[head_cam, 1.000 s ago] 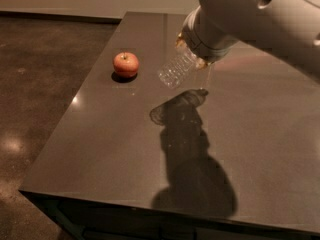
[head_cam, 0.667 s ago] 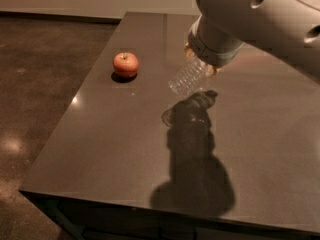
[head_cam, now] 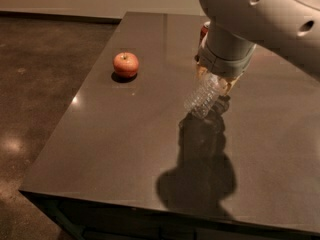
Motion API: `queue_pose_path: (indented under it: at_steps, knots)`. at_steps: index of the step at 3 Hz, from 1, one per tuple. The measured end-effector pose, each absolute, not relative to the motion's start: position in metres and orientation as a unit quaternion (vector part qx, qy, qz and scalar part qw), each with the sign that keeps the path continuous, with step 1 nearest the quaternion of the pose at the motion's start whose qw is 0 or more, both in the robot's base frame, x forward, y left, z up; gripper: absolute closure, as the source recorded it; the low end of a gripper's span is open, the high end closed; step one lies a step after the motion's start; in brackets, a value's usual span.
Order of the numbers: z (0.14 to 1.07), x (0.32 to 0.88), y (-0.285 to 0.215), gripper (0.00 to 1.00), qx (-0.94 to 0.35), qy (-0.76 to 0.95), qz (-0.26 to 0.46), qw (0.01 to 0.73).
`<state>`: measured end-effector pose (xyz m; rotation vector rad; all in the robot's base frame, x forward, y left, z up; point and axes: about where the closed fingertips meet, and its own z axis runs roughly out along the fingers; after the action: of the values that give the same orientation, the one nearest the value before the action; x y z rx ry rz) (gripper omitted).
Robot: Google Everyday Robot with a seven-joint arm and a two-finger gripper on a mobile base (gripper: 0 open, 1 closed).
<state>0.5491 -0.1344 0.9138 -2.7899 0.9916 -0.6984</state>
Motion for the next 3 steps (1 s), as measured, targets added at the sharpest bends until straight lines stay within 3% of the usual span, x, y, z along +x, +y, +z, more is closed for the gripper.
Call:
queue_pose_path:
  at_steps: [1, 3]
  knots:
    - [0.898, 0.542, -0.139, 0.82, -0.926, 0.326, -0.188, 0.034]
    - [0.884, 0.536, -0.149, 0.36, -0.930, 0.338, -0.145, 0.030]
